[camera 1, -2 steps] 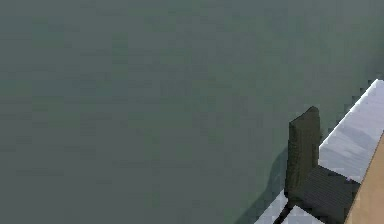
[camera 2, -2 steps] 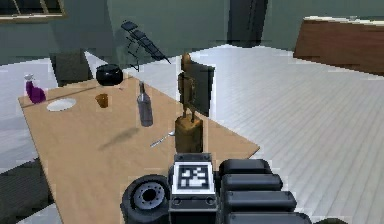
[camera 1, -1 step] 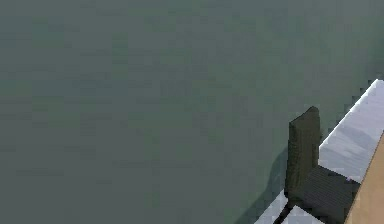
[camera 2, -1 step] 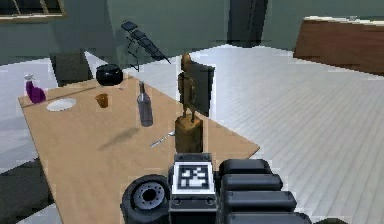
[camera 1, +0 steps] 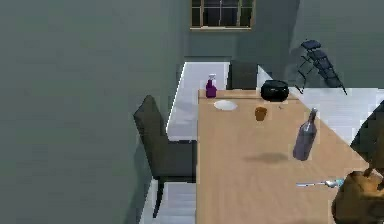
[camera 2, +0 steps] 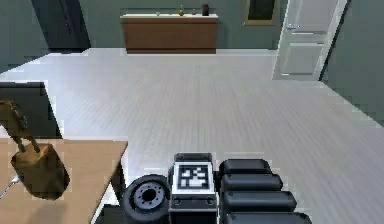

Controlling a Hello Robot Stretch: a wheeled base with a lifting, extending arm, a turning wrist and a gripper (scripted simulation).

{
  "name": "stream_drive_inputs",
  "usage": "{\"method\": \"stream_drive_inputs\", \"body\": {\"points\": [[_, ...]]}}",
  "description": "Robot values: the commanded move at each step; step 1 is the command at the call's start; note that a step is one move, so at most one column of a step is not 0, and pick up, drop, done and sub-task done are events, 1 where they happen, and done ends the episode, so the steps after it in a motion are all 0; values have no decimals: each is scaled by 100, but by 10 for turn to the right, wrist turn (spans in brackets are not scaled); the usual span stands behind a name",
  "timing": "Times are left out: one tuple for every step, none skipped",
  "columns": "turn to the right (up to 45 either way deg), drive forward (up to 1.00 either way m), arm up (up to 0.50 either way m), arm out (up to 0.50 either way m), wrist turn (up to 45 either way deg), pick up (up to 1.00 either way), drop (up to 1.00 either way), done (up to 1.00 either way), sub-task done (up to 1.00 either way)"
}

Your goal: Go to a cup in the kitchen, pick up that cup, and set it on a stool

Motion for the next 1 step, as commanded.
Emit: {"method": "stream_drive_inputs", "body": {"points": [[450,0,0,0,0,0,0,0,0]]}}
